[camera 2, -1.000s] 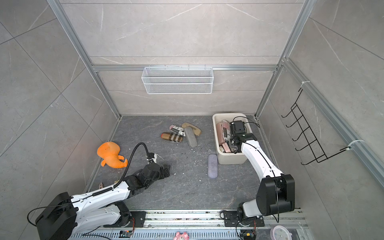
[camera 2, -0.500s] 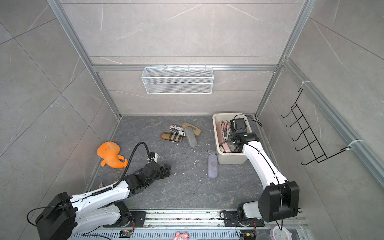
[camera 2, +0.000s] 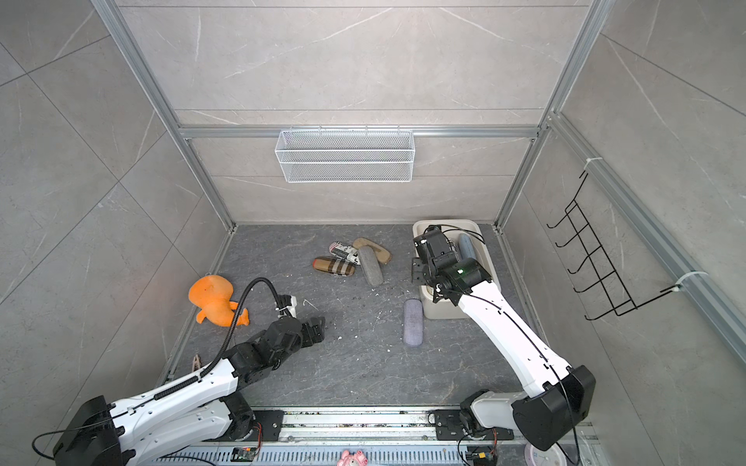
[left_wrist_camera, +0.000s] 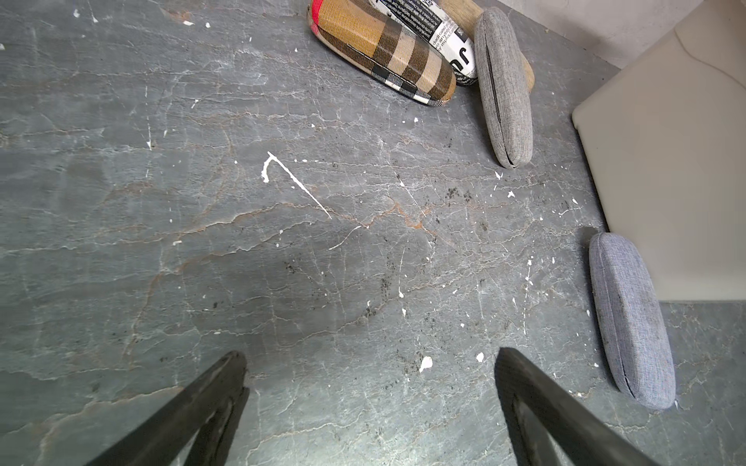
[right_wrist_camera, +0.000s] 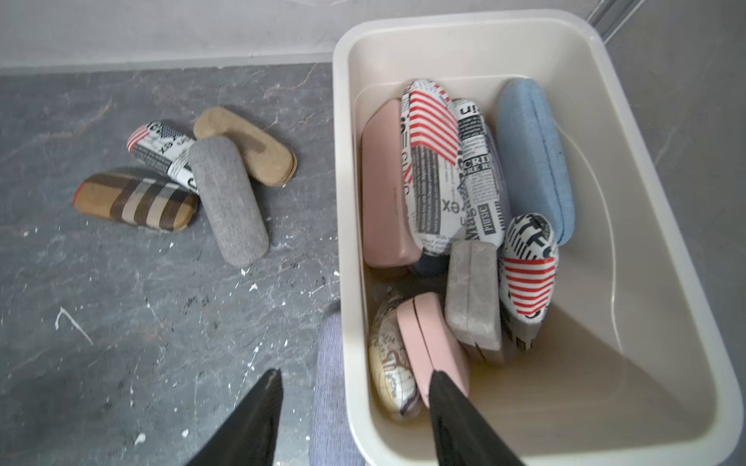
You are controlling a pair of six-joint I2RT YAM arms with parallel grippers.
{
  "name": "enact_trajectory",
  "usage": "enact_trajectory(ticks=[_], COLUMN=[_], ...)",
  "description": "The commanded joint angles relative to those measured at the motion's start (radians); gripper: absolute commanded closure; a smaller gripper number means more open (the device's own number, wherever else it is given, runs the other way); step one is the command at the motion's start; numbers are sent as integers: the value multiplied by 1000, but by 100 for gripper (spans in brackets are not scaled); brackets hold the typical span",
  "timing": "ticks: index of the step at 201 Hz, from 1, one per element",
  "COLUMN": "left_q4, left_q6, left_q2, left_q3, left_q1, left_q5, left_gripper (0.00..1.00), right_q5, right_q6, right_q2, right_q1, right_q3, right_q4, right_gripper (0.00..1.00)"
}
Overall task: Put the glasses cases into the storage boxes
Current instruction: Place the glasses case in the storage box, then pick up the glasses case at the center of the board.
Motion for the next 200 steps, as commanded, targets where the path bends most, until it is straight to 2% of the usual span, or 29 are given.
enact_trajectory(ticks=[1,65,101,172,200], left_q4=[4,2,8,19,32], left_q6=[14,14,21,39,36], left_q2=[-3,27,26,14,-1], left_q3=[-9,8,5,-5,-19], left_q1=[9,9,11,21,33], left_q5=[-27,-16,-19,-28,-22], left_gripper=[2,2,2,2,2], right_q5=[51,67,98,157,174], right_q6=[49,88,140,246,308], right_q2=[-45,-61,-71,-67,-16], right_q1=[34,110,190,454,563], right_q3=[31,8,11,53,91], right_q4=[-105,-161,-221,-337,-420], right_gripper=[37,32,30,29,28])
